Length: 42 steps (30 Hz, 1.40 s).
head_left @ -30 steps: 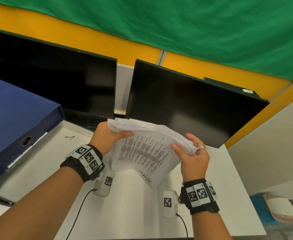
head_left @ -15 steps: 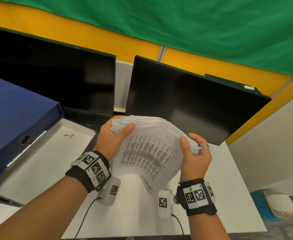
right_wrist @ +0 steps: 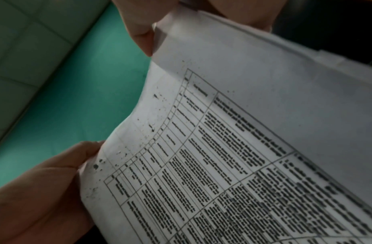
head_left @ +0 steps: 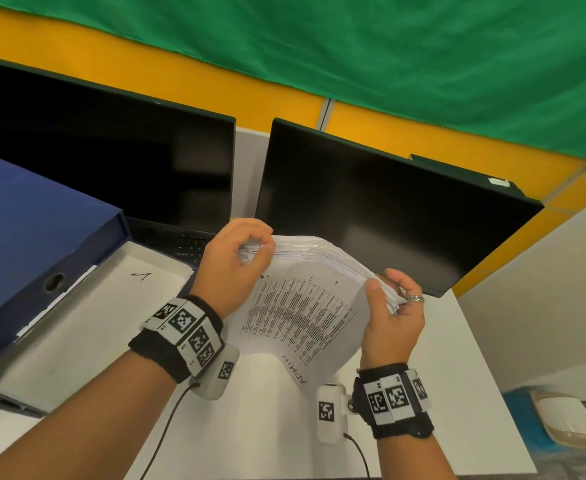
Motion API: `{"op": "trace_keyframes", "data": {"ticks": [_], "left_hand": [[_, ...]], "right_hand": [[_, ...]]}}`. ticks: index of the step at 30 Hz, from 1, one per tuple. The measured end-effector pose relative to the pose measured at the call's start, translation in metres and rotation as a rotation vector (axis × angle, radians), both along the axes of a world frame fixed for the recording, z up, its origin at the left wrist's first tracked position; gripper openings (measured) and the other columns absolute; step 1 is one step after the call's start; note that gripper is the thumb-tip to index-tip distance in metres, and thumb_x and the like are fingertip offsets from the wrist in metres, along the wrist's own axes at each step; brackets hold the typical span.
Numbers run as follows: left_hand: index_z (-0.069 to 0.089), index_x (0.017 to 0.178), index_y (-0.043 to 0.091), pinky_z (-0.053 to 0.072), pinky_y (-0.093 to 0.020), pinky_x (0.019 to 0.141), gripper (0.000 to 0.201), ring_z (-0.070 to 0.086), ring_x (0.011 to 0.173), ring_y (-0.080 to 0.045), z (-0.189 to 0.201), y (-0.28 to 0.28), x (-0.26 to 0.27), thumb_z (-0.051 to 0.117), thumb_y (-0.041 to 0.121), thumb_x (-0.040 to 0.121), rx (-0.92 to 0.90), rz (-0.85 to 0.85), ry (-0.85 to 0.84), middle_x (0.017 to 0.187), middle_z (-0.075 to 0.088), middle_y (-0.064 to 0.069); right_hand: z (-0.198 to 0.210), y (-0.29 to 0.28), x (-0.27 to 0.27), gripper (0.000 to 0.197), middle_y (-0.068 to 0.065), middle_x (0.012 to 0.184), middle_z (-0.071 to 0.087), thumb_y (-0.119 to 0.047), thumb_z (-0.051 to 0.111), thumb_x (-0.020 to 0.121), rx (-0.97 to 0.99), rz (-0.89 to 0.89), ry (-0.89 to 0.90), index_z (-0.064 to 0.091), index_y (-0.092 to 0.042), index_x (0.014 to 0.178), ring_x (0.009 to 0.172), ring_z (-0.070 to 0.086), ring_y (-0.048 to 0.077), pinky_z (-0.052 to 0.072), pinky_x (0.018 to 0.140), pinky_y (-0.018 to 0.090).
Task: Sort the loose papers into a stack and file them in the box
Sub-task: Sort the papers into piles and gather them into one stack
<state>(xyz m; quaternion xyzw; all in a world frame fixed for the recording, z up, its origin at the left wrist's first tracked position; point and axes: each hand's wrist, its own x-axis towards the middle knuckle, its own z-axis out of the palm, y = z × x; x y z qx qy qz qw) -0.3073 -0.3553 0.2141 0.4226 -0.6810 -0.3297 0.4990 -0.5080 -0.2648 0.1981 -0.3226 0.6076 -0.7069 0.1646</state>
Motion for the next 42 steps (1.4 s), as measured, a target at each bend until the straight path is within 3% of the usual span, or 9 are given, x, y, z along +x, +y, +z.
{"op": "trace_keyframes", "data": {"ticks": [4,7,11,14,26,31,36,40,42], "left_hand": [[0.060,0.094,0.015,0.045,-0.003,0.075,0.007,0.061,0.100,-0.008,0.000,0.000,-0.001,0.053,0.013,0.096,0.079,0.081,0.056,0.108,0.065,0.002],[0.055,0.087,0.014,0.045,-0.007,0.068,0.012,0.059,0.095,-0.008,0.000,0.001,-0.001,0.049,0.009,0.096,0.143,0.118,0.093,0.108,0.064,-0.001],[0.060,0.099,0.016,0.042,-0.014,0.077,0.006,0.059,0.094,-0.005,0.008,-0.001,-0.002,0.055,0.016,0.096,0.145,0.075,0.091,0.099,0.064,0.005],[0.065,0.101,0.019,0.039,-0.008,0.072,0.010,0.058,0.094,-0.002,0.011,-0.005,-0.003,0.059,0.019,0.094,0.185,0.042,-0.015,0.101,0.065,0.008],[0.059,0.097,0.020,0.043,-0.013,0.065,0.003,0.060,0.084,-0.006,0.012,-0.009,-0.004,0.057,0.019,0.095,0.198,0.017,-0.063,0.095,0.062,0.006],[0.053,0.121,0.029,0.047,-0.013,0.074,0.042,0.058,0.096,-0.001,0.016,-0.003,0.004,0.072,0.034,0.084,0.187,-0.127,-0.107,0.107,0.060,0.015],[0.058,0.121,0.033,0.043,-0.006,0.076,0.049,0.059,0.097,0.004,0.012,-0.008,0.010,0.080,0.027,0.078,0.159,-0.109,-0.209,0.103,0.065,0.016],[0.056,0.124,0.034,0.054,-0.023,0.084,0.062,0.066,0.094,-0.005,0.009,-0.011,0.011,0.086,0.023,0.071,0.217,-0.072,-0.077,0.097,0.069,0.012],[0.055,0.126,0.033,0.055,-0.029,0.086,0.067,0.066,0.094,-0.006,0.008,-0.013,0.012,0.087,0.021,0.069,0.231,-0.064,-0.040,0.097,0.069,0.011]], "right_hand": [[0.002,0.000,0.000,0.035,-0.009,0.098,0.068,-0.015,0.070,0.088,0.004,-0.026,0.023,0.060,-0.046,0.098,0.088,0.071,0.018,0.062,0.075,0.043],[0.005,0.000,0.001,0.036,0.000,0.103,0.070,-0.016,0.070,0.088,0.017,-0.022,0.083,0.063,-0.051,0.094,0.094,0.070,0.023,0.060,0.080,0.051],[0.013,-0.003,0.000,0.019,-0.014,0.095,0.070,-0.016,0.068,0.090,0.059,-0.010,0.225,0.069,-0.034,0.096,0.093,0.067,0.011,0.058,0.084,0.048],[0.015,-0.007,-0.001,0.021,-0.018,0.094,0.069,-0.019,0.068,0.089,0.118,-0.008,0.250,0.068,-0.040,0.091,0.091,0.066,0.006,0.059,0.084,0.045],[0.017,-0.017,0.003,0.018,-0.011,0.081,0.067,-0.013,0.063,0.090,0.120,-0.100,0.202,0.066,-0.025,0.078,0.079,0.064,0.011,0.058,0.075,0.040],[0.017,-0.017,0.004,0.018,-0.019,0.080,0.063,-0.014,0.067,0.089,0.097,-0.097,0.281,0.065,-0.030,0.082,0.077,0.060,-0.001,0.053,0.074,0.028],[0.013,-0.016,0.002,0.020,-0.019,0.088,0.064,-0.019,0.067,0.090,0.070,-0.114,0.244,0.062,-0.039,0.092,0.083,0.062,-0.001,0.058,0.080,0.037],[0.010,-0.006,-0.004,0.076,-0.005,0.111,0.065,-0.022,0.087,0.067,0.025,0.040,0.235,0.047,-0.025,0.131,0.098,0.062,0.002,0.053,0.081,0.019],[0.003,-0.002,-0.011,0.097,-0.007,0.120,0.064,-0.025,0.089,0.059,0.020,0.065,0.161,0.036,-0.030,0.140,0.112,0.062,0.010,0.052,0.093,0.028]]}}
